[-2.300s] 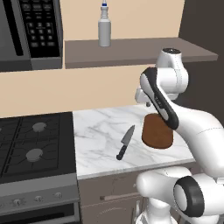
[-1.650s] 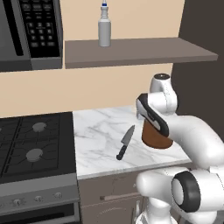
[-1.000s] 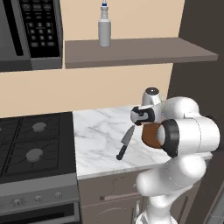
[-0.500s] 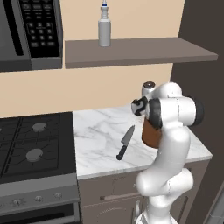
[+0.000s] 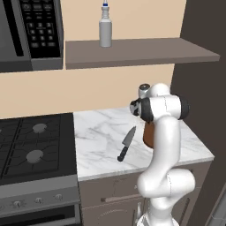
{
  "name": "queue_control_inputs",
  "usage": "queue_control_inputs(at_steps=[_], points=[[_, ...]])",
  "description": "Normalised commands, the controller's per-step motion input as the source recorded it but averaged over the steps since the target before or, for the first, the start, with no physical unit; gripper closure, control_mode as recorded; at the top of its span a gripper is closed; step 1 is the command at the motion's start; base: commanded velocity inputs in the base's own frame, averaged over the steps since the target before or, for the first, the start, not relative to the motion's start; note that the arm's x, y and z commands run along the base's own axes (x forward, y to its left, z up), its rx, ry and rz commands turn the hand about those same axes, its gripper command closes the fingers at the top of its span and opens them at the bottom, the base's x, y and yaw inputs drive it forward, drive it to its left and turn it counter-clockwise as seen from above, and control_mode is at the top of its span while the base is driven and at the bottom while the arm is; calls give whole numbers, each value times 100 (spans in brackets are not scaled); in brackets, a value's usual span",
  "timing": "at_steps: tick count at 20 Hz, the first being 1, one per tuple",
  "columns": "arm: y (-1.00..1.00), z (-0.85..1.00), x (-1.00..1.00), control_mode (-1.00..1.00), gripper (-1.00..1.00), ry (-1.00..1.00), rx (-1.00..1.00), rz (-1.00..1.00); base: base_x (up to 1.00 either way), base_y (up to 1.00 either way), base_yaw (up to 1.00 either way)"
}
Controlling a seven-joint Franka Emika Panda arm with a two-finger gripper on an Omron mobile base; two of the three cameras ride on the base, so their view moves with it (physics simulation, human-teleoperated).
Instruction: Move the cutting board and knife to the sink. Then move spray from the shelves to the counter.
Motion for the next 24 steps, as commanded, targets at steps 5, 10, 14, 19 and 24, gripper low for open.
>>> queue_control_inputs(at_steps=[5,10,14,19,24], points=[[-38,-34,38,-100,-100,0,0,0,0,0,0],[-19,-46,16,-100,-100,0,0,0,0,0,0],[-13,-34,3,-100,-100,5,0,0,0,0,0],[-26,-61,-47,-100,-100,11,-8,4,0,0,0],[-37,-88,-100,-100,-100,12,-15,6,0,0,0]])
